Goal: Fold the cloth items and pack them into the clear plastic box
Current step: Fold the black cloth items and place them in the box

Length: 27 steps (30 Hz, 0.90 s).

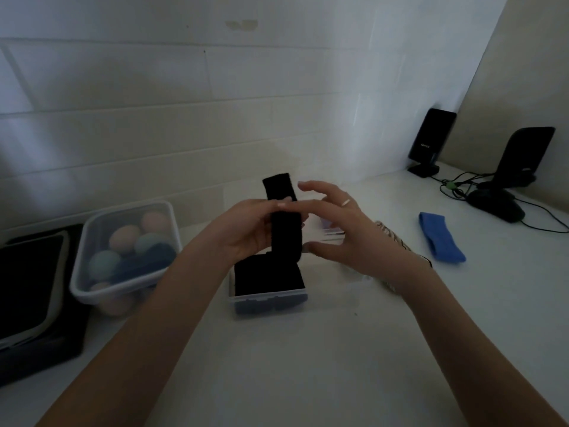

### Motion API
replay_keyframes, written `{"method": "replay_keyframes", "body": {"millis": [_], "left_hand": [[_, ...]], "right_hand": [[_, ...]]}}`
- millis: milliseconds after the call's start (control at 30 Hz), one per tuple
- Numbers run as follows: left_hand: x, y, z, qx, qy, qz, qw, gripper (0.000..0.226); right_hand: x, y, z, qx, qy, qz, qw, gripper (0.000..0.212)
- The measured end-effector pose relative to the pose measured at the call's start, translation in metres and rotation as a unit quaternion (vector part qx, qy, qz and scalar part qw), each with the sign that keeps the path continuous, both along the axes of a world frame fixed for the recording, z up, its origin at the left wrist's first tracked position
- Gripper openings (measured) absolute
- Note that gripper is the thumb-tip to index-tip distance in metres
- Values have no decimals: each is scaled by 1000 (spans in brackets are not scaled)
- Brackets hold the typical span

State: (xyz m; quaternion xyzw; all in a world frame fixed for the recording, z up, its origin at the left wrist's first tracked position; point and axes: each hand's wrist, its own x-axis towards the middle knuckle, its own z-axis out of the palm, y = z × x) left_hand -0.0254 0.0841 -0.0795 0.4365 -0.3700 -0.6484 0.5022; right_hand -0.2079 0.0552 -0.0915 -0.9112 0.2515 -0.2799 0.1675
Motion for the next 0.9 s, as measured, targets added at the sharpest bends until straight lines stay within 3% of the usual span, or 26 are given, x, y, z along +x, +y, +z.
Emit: {"method": "replay_keyframes", "body": {"millis": [200, 300, 467, 533, 667, 900], "left_hand": [[-5, 1, -5, -47, 9, -11, 999, 16], [-12, 3, -7, -66, -25, -3, 997, 19], [-24, 9, -10, -103, -105, -18, 989, 24], [-26, 9, -11, -108, -129, -30, 985, 24], [-25, 11, -11, -107, -147, -51, 982, 21], [-18, 12, -7, -91, -195, -82, 973, 19]], "right_hand": [[8, 7, 1, -47, -66, -19, 997, 23], [11, 8, 2, 58, -161, -46, 984, 10], [13, 5, 0, 223, -305, -88, 922, 7], [13, 3, -2, 236, -320, -111, 911, 3], [11, 2, -2, 192, -303, -142, 923, 3], [13, 8, 2, 285, -313, -113, 899, 9]]}}
